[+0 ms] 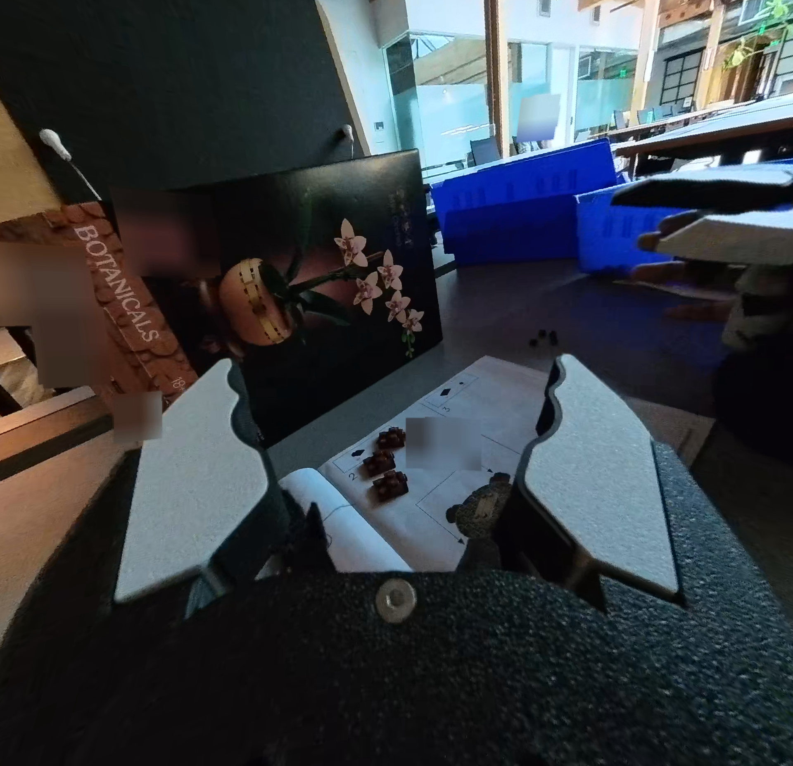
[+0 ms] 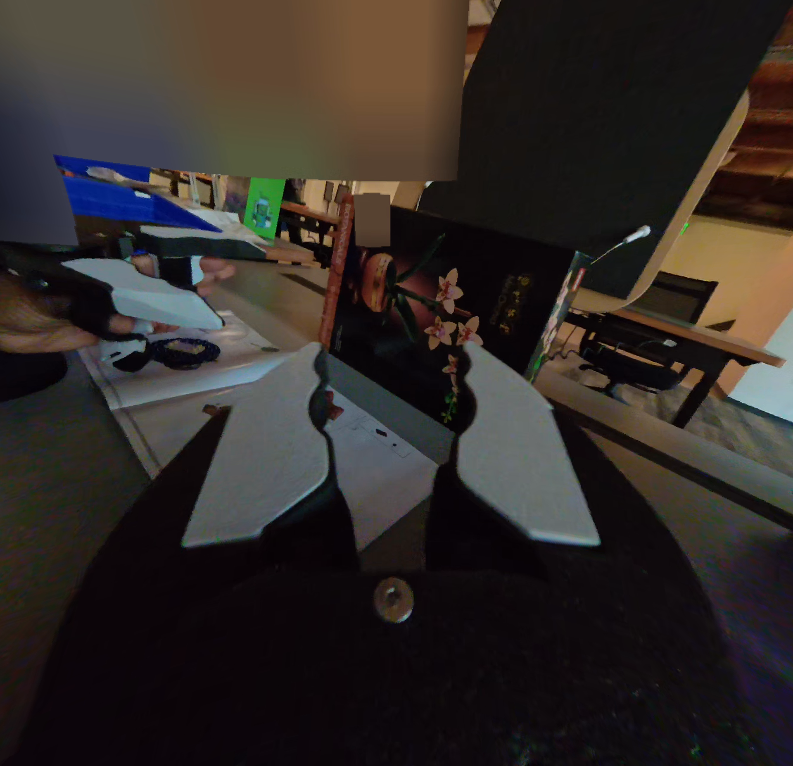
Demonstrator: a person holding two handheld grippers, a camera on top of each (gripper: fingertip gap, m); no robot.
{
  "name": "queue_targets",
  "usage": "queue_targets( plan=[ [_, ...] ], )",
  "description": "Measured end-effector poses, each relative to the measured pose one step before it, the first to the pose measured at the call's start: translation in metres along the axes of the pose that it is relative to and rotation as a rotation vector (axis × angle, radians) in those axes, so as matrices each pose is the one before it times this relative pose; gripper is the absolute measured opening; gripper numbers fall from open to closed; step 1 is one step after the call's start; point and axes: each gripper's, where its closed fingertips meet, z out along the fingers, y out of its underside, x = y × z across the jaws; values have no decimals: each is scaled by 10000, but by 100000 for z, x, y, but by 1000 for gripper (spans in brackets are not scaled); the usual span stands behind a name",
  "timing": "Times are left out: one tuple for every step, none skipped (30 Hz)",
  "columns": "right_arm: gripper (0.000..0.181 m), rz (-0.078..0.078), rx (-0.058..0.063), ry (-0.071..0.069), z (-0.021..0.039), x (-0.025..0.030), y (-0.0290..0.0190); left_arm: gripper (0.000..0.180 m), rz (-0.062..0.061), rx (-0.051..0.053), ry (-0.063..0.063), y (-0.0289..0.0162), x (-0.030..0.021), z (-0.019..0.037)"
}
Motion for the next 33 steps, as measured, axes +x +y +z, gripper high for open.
queue_targets(
  plan=[
    [72,137,73,-50,68,-11,-34,128,-18,-30,33,42,18,-90],
    [52,87,-60,-8,21,23,91,128,-22,-17,-5,34,-7,-26],
    [31,-155,-102,-299,-239,-317,3,127,13,-2,-21,2,-28,10],
    [4,-187,0,-365,-106,-461,-147,126,27,-12,23,36,91,76],
    [3,-5,-173,-70,60,-129,239,126,12,-25,32,19,52,-24],
    [4,-5,-211,-34,102,-73,380,125,10,-37,-1,78,8,15],
    [11,-84,23,16,30,-27,-79,124,28,-49,21,76,4,-6],
    [20,-120,120,128,19,88,-170,124,32,-41,23,66,52,19],
    [5,-133,-62,-185,-34,-286,73,124,25,11,-12,-7,-14,21],
    [3,24,-176,-255,95,-387,241,122,22,20,-5,-35,26,24],
    [4,0,-92,44,53,39,155,122,19,12,25,-33,50,-5],
    [11,-75,85,209,-7,229,-137,122,3,-1,4,-1,7,-20],
    [22,-65,122,113,-26,125,-161,122,-4,-8,-3,8,-1,-57],
    [2,-36,-86,-245,-61,-316,83,120,0,-17,18,24,12,-4],
    [2,132,-157,-278,42,-342,169,119,-4,-19,3,66,63,56],
    [2,87,-75,-16,38,11,144,119,6,-4,-8,44,6,39],
    [6,35,108,259,-57,379,-159,118,14,-7,-12,32,-36,22],
    [22,16,304,224,-60,325,-396,118,24,0,-50,13,-94,17],
    [45,106,226,150,39,276,-178,118,36,4,-49,51,-109,5],
    [57,139,-44,45,77,175,136,116,20,9,-80,-28,-206,-142],
    [55,82,0,-45,34,66,-30,115,12,74,-95,-43,-167,-91],
    [53,67,229,-22,-30,114,-402,114,12,110,-90,-124,-249,-77],
    [52,59,280,80,-40,355,-674,112,39,99,-101,-4,-153,119],
    [52,259,235,186,-308,626,-1210,110,20,57,-82,-9,-222,-73],
    [53,303,333,17,-309,417,-1850,109,-27,32,-44,55,-174,-37],
    [54,160,460,-45,-522,334,-2392,107,-88,39,11,40,-123,-30],
    [58,29,406,25,-766,489,-2619,106,-104,75,-6,-53,-122,-8],
    [61,-104,195,62,-996,671,-2480,104,-58,122,-42,-164,-159,-45],
    [65,-200,-42,82,-1252,874,-2203,98,-10,138,-47,-232,-192,-67],
    [68,-302,-272,251,-1602,1372,-1743,91,12,111,0,-299,-112,-86],
    [72,-388,-464,392,-1868,1862,-1154,83,11,46,49,-316,-57,-54],
    [76,-443,-610,374,-2035,2149,-517,74,-9,-10,5,-323,-83,35],
    [73,-490,-769,407,-2030,2486,184,52,42,-43,-1,-371,-62,-38]
  ],
)
